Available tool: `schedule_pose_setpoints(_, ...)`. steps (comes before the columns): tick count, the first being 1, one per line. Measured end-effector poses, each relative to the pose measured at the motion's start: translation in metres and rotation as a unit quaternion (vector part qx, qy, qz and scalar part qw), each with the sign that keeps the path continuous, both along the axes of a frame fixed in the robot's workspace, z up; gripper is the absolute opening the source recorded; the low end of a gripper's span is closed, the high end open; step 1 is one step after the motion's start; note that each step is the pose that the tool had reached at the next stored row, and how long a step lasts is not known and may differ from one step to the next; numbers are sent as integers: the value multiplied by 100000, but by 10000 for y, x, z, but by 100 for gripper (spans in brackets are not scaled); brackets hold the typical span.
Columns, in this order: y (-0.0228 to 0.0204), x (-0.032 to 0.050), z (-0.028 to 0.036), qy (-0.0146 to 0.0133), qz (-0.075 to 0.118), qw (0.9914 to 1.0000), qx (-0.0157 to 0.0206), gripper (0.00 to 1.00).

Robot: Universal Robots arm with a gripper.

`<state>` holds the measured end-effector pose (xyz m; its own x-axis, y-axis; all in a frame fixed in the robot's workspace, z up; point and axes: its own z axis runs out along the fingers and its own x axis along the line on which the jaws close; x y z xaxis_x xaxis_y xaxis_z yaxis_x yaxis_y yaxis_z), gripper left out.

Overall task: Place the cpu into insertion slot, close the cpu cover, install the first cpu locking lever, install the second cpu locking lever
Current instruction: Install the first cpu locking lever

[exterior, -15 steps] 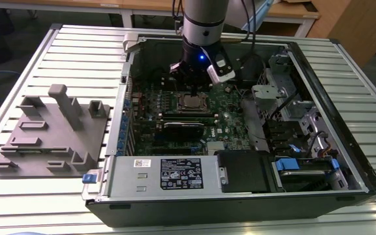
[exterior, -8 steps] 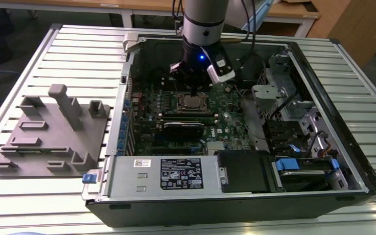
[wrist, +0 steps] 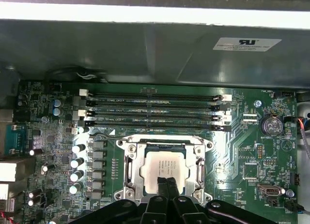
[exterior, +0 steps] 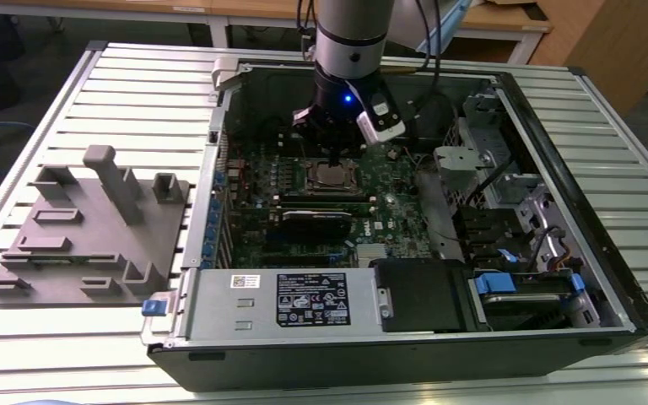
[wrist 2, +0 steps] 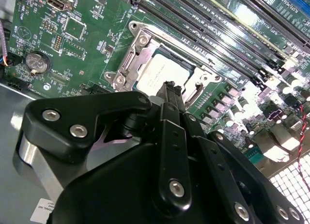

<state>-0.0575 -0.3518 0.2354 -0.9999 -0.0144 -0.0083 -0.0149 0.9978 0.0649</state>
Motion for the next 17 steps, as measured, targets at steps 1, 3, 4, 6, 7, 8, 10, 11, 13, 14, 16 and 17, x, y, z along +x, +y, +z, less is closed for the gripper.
schedule_pose_setpoints(1,0,0,12,-7,0,100000,9,10)
schedule_pose_setpoints(3,0,0,45,-9,-1,100000,14,10)
schedule_pose_setpoints(4,0,0,62,-9,-1,100000,15,10)
schedule_pose_setpoints(6,0,0,97,-7,-2,100000,12,10)
schedule_pose_setpoints(7,0,0,114,-12,-4,100000,18,10)
schedule_pose_setpoints(8,0,0,132,-9,-1,100000,17,10)
schedule_pose_setpoints(10,0,0,161,-10,-1,100000,17,10)
schedule_pose_setpoints(11,0,0,164,-11,1,100000,22,10)
schedule_pose_setpoints(13,0,0,164,-16,1,100000,26,10)
schedule_pose_setpoints(14,0,0,164,-14,-1,100000,24,10)
schedule_pose_setpoints(16,0,-4,165,-14,3,100000,19,10)
schedule_pose_setpoints(17,0,-14,165,-25,2,100000,16,10)
